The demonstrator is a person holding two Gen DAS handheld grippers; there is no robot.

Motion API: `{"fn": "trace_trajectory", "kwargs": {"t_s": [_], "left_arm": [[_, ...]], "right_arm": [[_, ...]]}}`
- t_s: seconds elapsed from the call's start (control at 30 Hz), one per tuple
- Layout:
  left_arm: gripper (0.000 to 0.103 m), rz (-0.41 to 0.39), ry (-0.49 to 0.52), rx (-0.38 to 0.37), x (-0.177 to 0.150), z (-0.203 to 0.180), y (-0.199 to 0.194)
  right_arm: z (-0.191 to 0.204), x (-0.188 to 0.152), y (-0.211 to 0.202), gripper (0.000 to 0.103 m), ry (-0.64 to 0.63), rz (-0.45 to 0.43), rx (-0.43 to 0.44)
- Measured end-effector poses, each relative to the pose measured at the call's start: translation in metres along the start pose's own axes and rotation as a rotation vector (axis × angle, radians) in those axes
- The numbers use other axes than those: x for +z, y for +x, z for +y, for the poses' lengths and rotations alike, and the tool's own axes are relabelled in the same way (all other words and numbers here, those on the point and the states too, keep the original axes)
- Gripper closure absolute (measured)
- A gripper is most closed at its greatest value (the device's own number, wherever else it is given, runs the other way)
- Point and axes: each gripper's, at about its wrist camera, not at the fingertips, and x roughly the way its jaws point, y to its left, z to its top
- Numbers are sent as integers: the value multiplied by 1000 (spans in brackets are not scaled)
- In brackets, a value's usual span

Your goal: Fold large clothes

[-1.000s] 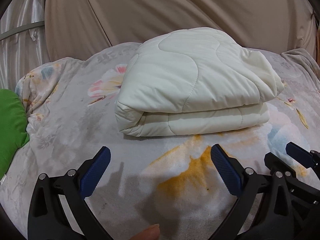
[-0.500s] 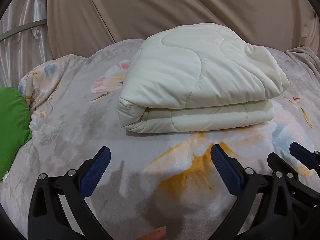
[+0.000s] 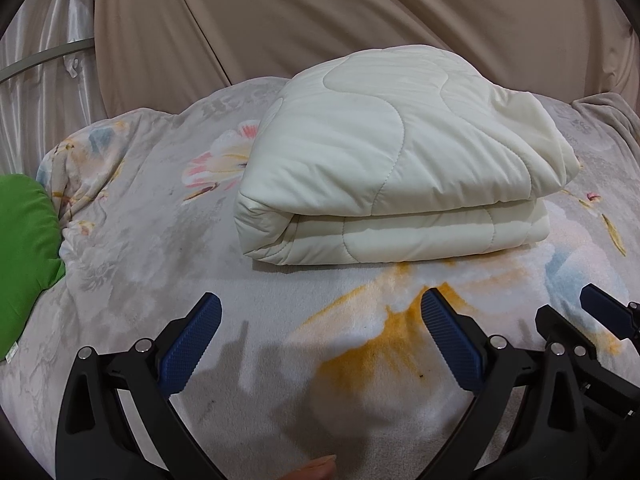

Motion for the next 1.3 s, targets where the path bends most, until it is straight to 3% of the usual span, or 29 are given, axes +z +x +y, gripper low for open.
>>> {"fn": "trace_trajectory", "kwargs": {"t_s": [1.3], "left_arm": [[7,4,-2,-1,0,-1,-1]], "right_arm": [[-4,-1,-1,60,-7,6,0]]}}
